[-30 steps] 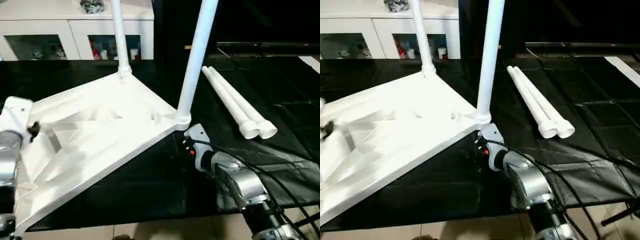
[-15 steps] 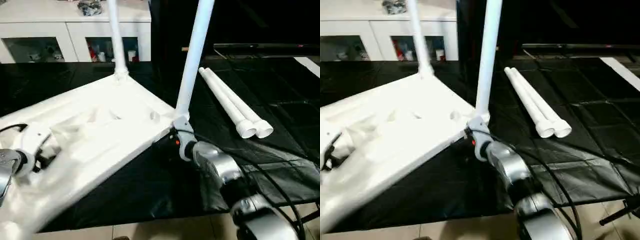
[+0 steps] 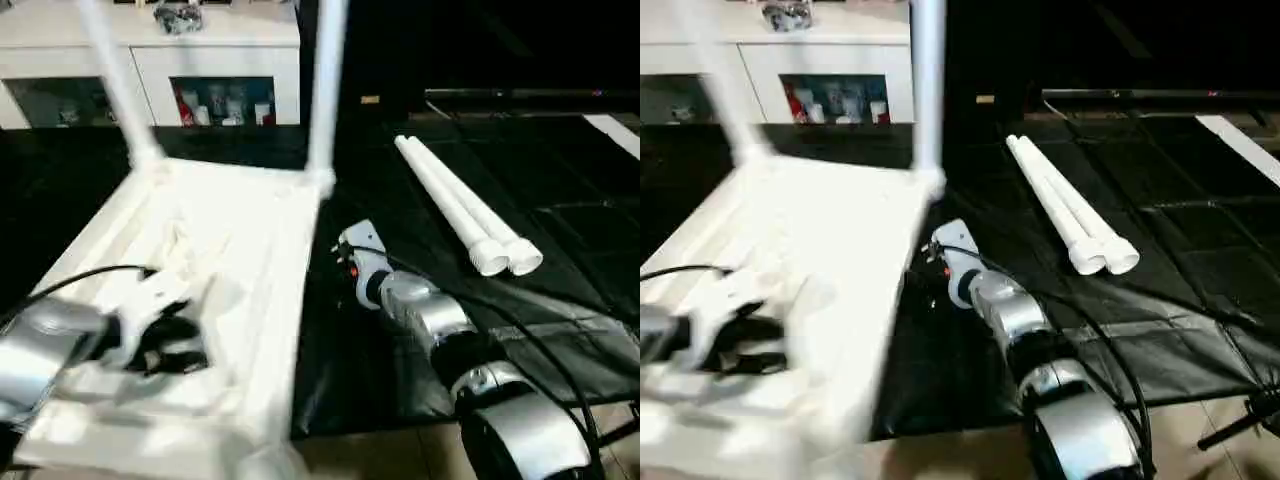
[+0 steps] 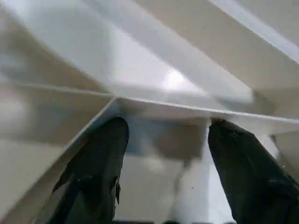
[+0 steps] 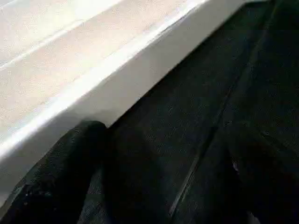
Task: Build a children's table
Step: Rotate table base
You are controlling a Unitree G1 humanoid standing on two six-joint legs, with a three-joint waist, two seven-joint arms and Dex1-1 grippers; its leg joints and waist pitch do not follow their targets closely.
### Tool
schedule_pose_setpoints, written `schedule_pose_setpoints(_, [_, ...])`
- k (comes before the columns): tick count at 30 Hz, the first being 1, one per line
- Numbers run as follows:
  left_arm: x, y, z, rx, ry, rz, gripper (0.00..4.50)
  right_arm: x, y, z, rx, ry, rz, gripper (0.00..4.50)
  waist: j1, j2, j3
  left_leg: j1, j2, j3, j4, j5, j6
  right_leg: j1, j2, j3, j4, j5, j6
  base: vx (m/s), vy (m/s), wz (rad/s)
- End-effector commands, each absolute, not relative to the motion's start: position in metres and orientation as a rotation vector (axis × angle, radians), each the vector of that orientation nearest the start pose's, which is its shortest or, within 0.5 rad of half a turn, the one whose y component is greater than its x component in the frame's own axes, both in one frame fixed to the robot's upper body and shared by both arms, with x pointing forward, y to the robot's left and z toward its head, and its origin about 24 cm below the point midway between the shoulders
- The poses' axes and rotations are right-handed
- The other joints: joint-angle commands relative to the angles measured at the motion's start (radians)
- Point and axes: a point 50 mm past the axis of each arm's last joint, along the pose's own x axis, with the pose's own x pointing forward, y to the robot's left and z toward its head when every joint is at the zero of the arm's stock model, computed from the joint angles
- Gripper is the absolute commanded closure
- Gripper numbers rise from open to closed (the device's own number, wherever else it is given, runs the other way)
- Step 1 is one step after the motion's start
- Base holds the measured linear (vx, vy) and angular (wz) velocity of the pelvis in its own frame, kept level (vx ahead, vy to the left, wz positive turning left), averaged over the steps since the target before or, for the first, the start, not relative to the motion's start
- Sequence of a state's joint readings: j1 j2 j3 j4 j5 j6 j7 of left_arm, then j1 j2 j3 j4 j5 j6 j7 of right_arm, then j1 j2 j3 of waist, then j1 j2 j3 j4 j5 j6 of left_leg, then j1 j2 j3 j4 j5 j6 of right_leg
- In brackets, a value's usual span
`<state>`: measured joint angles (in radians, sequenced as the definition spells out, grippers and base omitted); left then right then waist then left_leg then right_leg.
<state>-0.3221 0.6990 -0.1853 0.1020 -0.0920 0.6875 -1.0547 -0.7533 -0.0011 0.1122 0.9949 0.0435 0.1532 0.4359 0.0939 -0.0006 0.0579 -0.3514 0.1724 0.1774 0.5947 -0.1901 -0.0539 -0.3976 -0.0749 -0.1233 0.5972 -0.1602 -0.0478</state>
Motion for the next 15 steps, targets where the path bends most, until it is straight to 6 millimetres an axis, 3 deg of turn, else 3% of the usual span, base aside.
schedule_pose_setpoints(1, [0.302,0.221,0.068,0.408,0.679,-0.741,1.34,0.355,-0.053,0.036,-0.075,0.386,0.687,0.0,-0.005,0.022,-0.056,0.027,0.06,-0.026,-0.08,-0.336,-0.04,0.03,-0.091,0.079,-0.095,-0.436,-0.116,0.0,0.0,0.0])
schedule_pose_setpoints(2, [0.305,0.221,0.067,0.413,0.673,-0.727,1.34,0.356,-0.054,0.037,-0.078,0.381,0.681,0.0,-0.004,0.016,-0.057,0.029,0.057,-0.027,-0.078,-0.342,-0.038,0.032,-0.093,0.079,-0.095,-0.454,-0.108,0.0,0.0,0.0])
schedule_pose_setpoints(3, [0.308,0.22,0.067,0.42,0.665,-0.71,1.34,0.357,-0.056,0.039,-0.081,0.372,0.673,0.0,-0.005,0.015,-0.059,0.019,0.059,-0.032,-0.081,-0.333,-0.037,0.041,-0.099,0.077,-0.091,-0.46,-0.104,0.0,0.0,0.0])
schedule_pose_setpoints(4, [0.317,0.218,0.066,0.433,0.641,-0.68,1.34,0.361,-0.062,0.043,-0.088,0.345,0.642,0.0,-0.009,0.013,-0.059,0.004,0.058,-0.036,-0.084,-0.306,-0.028,0.051,-0.097,0.073,-0.094,-0.475,-0.078,0.0,0.0,0.0])
schedule_pose_setpoints(6, [0.332,0.211,0.067,0.447,0.59,-0.624,1.34,0.369,-0.077,0.053,-0.08,0.297,0.584,0.0,-0.007,0.012,-0.063,0.01,0.058,-0.034,-0.08,-0.283,-0.022,0.045,-0.098,0.074,-0.096,-0.466,-0.069,0.0,0.0,0.0])
schedule_pose_setpoints(7, [0.333,0.211,0.067,0.448,0.589,-0.622,1.34,0.369,-0.077,0.053,-0.08,0.296,0.582,0.0,-0.003,0.01,-0.067,0.013,0.058,-0.03,-0.076,-0.258,-0.017,0.044,-0.098,0.077,-0.092,-0.429,-0.08,0.0,0.0,0.0])
schedule_pose_setpoints(8, [0.339,0.208,0.067,0.448,0.57,-0.601,1.34,0.372,-0.084,0.057,-0.089,0.278,0.551,0.0,-0.001,0.011,-0.071,0.005,0.064,-0.033,-0.078,-0.223,-0.015,0.049,-0.1,0.077,-0.077,-0.359,-0.109,0.0,0.0,0.0])
schedule_pose_setpoints(9, [0.346,0.205,0.067,0.46,0.544,-0.571,1.34,0.375,-0.091,0.062,-0.087,0.254,0.539,0.0,-0.004,0.012,-0.07,0.002,0.061,-0.03,-0.076,-0.213,-0.011,0.048,-0.093,0.076,-0.077,-0.335,-0.114,0.0,0.0,0.0])
schedule_pose_setpoints(10, [0.348,0.204,0.067,0.462,0.534,-0.56,1.34,0.376,-0.093,0.064,-0.085,0.25,0.533,0.0,0.001,0.01,-0.076,0.007,0.062,-0.028,-0.072,-0.192,-0.006,0.048,-0.092,0.076,-0.071,-0.275,-0.127,0.0,0.0,0.0])
schedule_pose_setpoints(11, [0.357,0.2,0.067,0.462,0.5,-0.518,1.34,0.378,-0.102,0.07,-0.068,0.232,0.52,0.0,-0.002,0.007,-0.078,-0.006,0.057,-0.027,-0.07,-0.149,0.01,0.056,-0.089,0.075,-0.062,-0.205,-0.143,0.0,0.0,0.0])
schedule_pose_setpoints(12, [0.362,0.197,0.067,0.468,0.473,-0.502,1.34,0.379,-0.107,0.074,-0.052,0.213,0.518,0.0,0.002,0.01,-0.079,0.002,0.056,-0.023,-0.066,-0.144,0.017,0.05,-0.088,0.075,-0.064,-0.188,-0.145,0.0,0.0,0.0])
schedule_pose_setpoints(13, [0.365,0.195,0.068,0.476,0.452,-0.492,1.34,0.38,-0.11,0.076,-0.044,0.212,0.521,0.0,0.005,0.007,-0.083,-0.002,0.056,-0.024,-0.064,-0.126,0.033,0.057,-0.089,0.075,-0.058,-0.144,-0.152,0.0,0.0,0.0])
schedule_pose_setpoints(15, [0.37,0.189,0.068,0.482,0.418,-0.48,1.34,0.381,-0.118,0.081,-0.023,0.204,0.5,0.0,0.006,0.006,-0.087,-0.008,0.061,-0.026,-0.06,-0.073,0.055,0.059,-0.092,0.074,-0.043,-0.061,-0.17,0.0,0.0,0.0])
